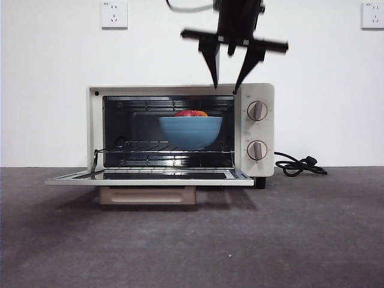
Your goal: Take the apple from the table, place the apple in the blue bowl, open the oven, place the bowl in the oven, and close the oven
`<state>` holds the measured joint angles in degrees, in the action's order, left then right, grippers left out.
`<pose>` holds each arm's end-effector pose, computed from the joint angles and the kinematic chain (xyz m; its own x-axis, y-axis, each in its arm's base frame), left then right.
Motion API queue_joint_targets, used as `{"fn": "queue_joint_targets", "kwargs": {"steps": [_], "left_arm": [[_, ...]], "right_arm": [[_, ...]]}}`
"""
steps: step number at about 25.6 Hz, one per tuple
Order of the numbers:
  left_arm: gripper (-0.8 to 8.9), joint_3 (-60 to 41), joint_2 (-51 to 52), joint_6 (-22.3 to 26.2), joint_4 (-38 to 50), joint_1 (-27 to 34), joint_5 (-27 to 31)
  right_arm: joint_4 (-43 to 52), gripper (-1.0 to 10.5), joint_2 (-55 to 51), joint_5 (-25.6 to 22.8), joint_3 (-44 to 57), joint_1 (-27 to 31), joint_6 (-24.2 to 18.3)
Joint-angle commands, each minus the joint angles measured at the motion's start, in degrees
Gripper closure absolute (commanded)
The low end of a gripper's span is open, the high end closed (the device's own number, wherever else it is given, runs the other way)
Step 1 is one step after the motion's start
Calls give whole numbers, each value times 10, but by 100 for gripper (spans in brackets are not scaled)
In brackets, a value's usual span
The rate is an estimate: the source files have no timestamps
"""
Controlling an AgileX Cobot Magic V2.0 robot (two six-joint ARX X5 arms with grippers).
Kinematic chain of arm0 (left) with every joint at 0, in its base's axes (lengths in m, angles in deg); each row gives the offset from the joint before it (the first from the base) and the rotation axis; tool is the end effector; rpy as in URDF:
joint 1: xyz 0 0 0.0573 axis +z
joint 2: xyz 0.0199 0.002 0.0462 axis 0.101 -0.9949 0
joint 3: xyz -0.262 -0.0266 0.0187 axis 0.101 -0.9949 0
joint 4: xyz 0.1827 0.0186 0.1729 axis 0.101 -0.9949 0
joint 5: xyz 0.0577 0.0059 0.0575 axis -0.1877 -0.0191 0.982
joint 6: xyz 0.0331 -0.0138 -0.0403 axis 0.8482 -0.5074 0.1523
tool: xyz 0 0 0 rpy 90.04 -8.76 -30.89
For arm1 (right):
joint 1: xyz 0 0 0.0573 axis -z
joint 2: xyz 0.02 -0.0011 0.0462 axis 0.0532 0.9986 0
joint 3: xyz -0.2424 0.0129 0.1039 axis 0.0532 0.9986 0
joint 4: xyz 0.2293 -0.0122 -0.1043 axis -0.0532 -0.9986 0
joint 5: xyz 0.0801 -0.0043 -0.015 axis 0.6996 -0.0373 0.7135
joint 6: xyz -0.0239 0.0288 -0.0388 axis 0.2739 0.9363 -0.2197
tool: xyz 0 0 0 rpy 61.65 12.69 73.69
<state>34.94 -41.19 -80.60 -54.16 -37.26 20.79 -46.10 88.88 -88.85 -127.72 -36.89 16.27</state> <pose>0.0793 -0.0574 0.3701 0.3951 -0.5531 -0.7334 0.6829 0.7109 -0.1681 0.3557 0.2282 0.3361 0.6555 0.0850 -0.7504 0.0612 0.9844 0.1650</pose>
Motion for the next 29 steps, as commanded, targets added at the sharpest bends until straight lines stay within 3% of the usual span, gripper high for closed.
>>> {"fn": "queue_joint_targets", "kwargs": {"steps": [1, 9, 15, 22, 29], "left_arm": [[818, -3, 0, 2, 17, -1, 54], [820, -3, -17, 10, 68, 21, 79], [821, -5, -54, 26, 83, 71, 57], [821, -81, -97, 16, 187, 177, -69], [822, -223, -159, -102, 374, 287, -254]], "right_arm": [[-8, 762, -32, -5, -3, -14, -71], [-82, 853, -136, -64, -3, -51, -178], [-138, 929, -209, -69, -3, -66, -258], [-221, 954, -276, -69, -3, -68, -280], [-250, 955, -339, -54, -3, -68, -290]]}}
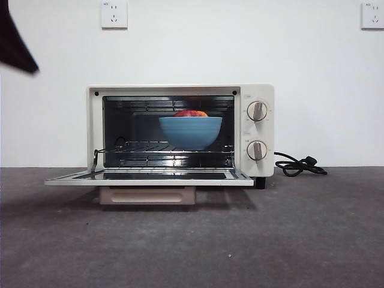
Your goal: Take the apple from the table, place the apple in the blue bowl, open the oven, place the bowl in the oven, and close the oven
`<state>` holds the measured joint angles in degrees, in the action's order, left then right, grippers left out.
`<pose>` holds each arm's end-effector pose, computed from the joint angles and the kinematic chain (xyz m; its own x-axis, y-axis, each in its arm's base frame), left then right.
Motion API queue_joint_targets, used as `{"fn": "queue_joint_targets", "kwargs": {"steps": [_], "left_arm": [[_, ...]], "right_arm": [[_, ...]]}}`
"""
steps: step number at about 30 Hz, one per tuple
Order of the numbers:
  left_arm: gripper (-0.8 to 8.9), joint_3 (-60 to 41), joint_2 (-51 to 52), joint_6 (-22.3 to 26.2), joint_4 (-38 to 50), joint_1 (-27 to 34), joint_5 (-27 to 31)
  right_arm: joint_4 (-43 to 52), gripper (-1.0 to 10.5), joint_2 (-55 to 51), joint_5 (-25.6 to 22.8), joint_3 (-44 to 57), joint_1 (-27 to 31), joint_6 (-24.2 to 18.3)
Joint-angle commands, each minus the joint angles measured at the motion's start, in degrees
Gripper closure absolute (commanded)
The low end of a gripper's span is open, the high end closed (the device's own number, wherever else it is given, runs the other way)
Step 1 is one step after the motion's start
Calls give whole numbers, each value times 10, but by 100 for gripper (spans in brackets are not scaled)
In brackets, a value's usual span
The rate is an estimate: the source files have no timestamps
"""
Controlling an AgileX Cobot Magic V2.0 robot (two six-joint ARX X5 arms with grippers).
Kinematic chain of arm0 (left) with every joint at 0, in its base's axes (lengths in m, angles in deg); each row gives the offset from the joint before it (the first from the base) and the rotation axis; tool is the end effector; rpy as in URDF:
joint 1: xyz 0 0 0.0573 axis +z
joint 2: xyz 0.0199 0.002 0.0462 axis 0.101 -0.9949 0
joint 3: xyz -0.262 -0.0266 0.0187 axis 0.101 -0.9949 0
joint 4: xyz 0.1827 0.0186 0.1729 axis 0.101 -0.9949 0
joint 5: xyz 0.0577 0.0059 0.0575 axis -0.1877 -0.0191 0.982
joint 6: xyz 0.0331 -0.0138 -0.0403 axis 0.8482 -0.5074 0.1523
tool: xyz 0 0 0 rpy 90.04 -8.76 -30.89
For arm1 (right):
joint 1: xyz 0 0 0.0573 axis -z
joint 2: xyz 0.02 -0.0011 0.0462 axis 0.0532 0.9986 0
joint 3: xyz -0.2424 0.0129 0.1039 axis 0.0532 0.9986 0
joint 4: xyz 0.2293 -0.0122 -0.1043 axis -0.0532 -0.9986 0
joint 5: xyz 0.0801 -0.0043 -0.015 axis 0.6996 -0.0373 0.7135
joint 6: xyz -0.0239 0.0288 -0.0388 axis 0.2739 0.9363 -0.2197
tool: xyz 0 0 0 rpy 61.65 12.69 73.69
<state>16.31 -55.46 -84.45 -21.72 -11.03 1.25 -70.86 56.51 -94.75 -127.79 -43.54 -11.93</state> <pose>0.1942 -0.0343 0.2790 0.4726 -0.6184 -0.6279 0.4296 0.7838 -0.4485 0.1694 0.1297 0.4817 0.7570 0.1320 -0.6400 -0.3193 0.9292 -0.1859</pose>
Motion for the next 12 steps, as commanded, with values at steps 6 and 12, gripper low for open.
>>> {"fn": "queue_joint_targets", "kwargs": {"steps": [6, 12], "left_arm": [[821, -100, -81, -66, 91, 69, -81], [821, -108, -141, -72, 141, 84, -43]], "right_arm": [[-16, 954, -59, 5, 0, -1, -7], [-17, 954, -94, 5, 1, -1, 0]]}}
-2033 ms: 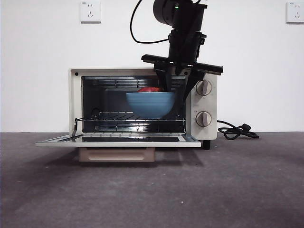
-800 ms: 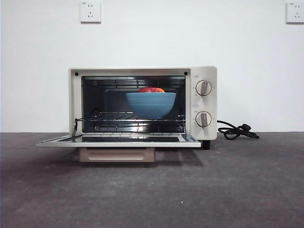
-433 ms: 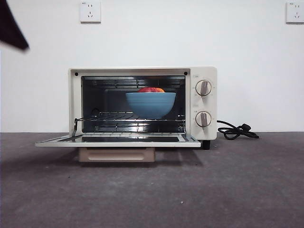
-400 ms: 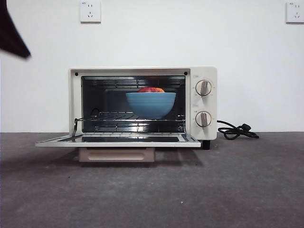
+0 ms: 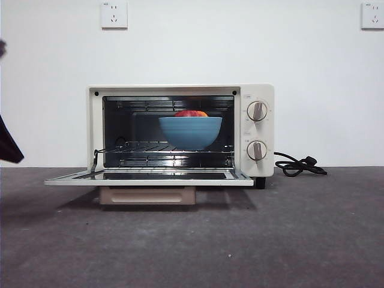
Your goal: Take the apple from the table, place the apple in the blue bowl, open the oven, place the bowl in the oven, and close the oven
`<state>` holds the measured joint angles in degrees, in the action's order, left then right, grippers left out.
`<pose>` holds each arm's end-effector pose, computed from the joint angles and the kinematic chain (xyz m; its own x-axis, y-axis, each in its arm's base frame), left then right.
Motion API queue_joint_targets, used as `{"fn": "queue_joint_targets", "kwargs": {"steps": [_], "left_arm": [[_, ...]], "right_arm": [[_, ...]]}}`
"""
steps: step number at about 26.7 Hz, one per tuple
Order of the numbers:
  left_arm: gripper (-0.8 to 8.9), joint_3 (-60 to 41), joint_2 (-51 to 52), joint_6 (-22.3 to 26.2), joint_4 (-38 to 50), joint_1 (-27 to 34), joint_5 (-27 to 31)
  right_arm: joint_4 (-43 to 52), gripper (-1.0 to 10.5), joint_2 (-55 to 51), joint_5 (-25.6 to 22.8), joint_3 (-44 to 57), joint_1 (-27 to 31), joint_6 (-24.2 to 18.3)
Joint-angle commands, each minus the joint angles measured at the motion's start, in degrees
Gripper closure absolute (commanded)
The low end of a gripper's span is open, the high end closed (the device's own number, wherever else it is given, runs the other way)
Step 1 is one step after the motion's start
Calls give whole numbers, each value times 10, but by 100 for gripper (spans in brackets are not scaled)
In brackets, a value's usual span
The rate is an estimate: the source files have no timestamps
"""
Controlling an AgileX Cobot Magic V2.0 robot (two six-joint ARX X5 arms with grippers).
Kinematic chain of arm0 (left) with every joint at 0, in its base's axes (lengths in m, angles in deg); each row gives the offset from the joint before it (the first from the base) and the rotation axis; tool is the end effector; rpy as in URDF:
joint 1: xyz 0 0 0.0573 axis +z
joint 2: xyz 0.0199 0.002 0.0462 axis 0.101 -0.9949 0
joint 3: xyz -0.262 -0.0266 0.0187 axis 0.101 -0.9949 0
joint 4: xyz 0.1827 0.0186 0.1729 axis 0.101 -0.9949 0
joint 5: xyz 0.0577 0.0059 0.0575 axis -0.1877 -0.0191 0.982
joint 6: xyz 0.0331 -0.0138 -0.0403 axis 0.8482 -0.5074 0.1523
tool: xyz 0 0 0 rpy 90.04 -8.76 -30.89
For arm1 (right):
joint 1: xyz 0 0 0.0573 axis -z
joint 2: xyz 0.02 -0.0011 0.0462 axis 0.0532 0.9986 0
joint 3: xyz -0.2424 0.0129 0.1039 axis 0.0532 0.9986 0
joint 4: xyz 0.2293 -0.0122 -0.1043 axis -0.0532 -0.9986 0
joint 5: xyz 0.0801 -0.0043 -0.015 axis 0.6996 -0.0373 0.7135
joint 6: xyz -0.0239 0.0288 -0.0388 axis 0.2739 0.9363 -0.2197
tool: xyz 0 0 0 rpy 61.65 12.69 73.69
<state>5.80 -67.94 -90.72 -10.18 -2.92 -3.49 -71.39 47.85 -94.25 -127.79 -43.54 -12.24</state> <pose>0.2208 -0.0073 0.1939 0.3995 -0.6192 -0.6760 0.1549 0.7724 -0.6160 0.1240 0.0912 0.5056 0.8176 0.1944 -0.5420 -0.3117 0.9408 -0.1329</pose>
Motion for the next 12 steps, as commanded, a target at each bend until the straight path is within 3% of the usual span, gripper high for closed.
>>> {"fn": "queue_joint_targets", "kwargs": {"steps": [1, 12], "left_arm": [[821, -3, -27, -19, 39, 3, 5], [821, -3, -137, -113, 152, 11, 7]], "right_arm": [[-12, 954, -12, 0, 1, -1, 9], [-12, 954, -28, 0, 2, -1, 23]]}}
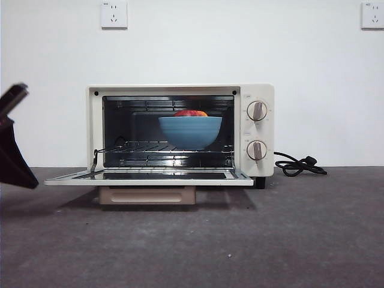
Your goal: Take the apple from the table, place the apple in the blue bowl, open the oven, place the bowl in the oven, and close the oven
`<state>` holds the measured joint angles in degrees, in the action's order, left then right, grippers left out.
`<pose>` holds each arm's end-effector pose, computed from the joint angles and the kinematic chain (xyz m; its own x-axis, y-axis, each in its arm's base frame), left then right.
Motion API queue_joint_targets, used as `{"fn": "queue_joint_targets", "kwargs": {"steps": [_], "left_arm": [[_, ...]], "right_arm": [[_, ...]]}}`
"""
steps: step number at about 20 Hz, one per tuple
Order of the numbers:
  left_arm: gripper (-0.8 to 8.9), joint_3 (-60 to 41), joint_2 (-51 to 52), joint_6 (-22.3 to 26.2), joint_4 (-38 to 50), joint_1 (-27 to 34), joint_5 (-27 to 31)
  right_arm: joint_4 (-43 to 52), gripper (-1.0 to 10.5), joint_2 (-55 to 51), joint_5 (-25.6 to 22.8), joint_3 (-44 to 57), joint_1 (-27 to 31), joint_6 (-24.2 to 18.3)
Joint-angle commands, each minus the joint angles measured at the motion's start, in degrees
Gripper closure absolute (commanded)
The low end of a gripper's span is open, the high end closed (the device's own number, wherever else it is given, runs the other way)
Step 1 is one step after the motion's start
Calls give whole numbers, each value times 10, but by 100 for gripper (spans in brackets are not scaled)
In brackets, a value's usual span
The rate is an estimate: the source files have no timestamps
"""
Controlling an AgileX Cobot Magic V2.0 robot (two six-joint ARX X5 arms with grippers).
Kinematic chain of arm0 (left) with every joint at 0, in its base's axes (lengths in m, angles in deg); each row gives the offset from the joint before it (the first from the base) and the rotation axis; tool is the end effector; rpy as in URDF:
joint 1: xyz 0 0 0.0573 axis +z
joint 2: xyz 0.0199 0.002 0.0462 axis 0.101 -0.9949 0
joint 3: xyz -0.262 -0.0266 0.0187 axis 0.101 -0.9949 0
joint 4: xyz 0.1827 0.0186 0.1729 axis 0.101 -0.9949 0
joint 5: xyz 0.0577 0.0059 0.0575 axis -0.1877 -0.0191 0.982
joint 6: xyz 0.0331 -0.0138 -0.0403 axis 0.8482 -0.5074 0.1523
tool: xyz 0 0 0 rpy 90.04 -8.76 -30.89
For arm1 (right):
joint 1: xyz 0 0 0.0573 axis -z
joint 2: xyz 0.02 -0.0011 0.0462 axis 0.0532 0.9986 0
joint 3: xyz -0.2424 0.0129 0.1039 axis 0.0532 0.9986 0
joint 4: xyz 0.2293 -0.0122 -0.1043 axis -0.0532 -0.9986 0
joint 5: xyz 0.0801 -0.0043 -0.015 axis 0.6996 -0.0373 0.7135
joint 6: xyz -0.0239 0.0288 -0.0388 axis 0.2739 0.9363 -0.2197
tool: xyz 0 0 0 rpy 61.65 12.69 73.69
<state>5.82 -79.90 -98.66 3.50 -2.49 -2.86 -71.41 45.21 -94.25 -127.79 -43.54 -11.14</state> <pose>0.2550 -0.0034 0.1589 0.4275 -0.6063 -0.6705 0.0386 0.7533 -0.6565 0.1098 0.0791 0.5113 0.8358 0.2099 -0.5072 -0.2986 0.9492 -0.0992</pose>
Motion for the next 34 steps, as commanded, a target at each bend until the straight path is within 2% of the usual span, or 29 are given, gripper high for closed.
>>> {"fn": "queue_joint_targets", "kwargs": {"steps": [1, 6, 11, 17, 34], "left_arm": [[821, -3, -28, -40, 20, 9, 0], [821, -3, -56, -58, 48, 9, -1], [821, -3, -71, -107, 102, 9, -14], [821, -3, -77, -150, 132, 9, -4], [821, -3, -80, -178, 148, 0, 1]], "right_arm": [[-12, 954, -2, 0, 2, -1, 13], [-12, 954, -2, 0, 2, -1, 13], [-12, 954, -2, 0, 2, -1, 15], [-12, 954, -4, 0, 2, -1, 15], [-12, 953, -4, 0, 2, -1, 16]]}}
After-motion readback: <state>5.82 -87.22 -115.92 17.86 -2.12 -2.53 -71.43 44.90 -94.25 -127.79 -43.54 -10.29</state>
